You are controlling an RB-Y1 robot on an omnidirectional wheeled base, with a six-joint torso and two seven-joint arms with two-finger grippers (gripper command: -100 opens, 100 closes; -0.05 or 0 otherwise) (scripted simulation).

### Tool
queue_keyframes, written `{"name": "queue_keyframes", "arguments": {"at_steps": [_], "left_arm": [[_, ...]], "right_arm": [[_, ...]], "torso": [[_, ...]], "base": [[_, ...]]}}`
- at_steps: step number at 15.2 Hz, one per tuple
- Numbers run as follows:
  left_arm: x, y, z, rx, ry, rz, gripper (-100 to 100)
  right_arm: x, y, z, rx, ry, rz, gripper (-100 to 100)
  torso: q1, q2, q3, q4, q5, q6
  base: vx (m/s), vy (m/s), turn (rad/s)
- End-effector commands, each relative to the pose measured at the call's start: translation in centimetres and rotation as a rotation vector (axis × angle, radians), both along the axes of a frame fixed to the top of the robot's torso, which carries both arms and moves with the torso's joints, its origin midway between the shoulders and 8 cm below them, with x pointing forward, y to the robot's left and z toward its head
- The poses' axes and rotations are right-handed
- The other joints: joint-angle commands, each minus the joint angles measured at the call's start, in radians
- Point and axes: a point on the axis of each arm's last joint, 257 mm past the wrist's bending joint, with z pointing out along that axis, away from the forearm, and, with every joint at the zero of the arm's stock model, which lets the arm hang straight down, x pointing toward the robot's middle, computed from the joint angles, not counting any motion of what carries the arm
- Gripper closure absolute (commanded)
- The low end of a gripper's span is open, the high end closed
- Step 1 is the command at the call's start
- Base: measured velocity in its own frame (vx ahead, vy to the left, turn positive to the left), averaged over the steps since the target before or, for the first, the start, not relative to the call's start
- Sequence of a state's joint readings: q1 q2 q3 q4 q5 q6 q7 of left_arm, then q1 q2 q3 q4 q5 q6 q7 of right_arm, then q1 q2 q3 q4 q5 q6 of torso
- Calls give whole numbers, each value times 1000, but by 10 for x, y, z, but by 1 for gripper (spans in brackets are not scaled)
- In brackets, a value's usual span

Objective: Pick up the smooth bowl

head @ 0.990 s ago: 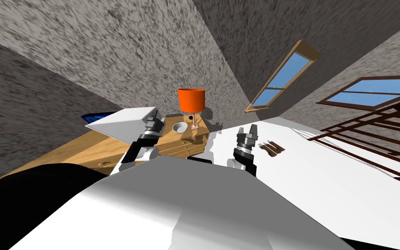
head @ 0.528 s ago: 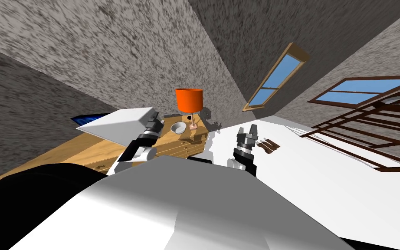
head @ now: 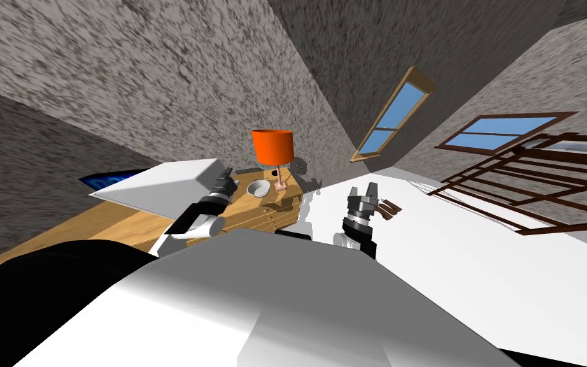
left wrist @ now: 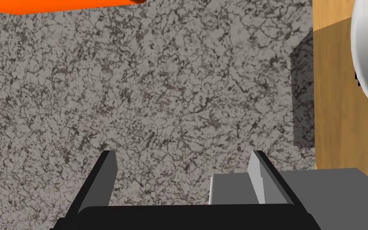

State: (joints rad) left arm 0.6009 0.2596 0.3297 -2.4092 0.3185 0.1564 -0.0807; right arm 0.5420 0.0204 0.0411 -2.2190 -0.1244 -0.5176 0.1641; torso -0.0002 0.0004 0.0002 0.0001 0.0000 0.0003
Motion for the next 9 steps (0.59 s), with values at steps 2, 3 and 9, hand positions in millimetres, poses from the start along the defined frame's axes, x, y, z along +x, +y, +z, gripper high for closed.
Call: {"name": "queue_keyframes", "arguments": {"at_steps": [2,3,9], "left_arm": [[0,7,-11,-10,50,12,-100],[-4,17,-16,-11,83,32,-100],[-8,31,-40,-32,186,62,-100]], "right_arm": [[0,0,0,0,0,0,0],[0,0,0,0,0,0,0],[0,0,0,0,0,0,0]], "torso": [[0,0,0,0,0,0],[0,0,0,0,0,0],[0,-2,-1,0,0,0]], "base": [[-3,1,-41],[-7,-3,-114],[18,-8,-125]]}}
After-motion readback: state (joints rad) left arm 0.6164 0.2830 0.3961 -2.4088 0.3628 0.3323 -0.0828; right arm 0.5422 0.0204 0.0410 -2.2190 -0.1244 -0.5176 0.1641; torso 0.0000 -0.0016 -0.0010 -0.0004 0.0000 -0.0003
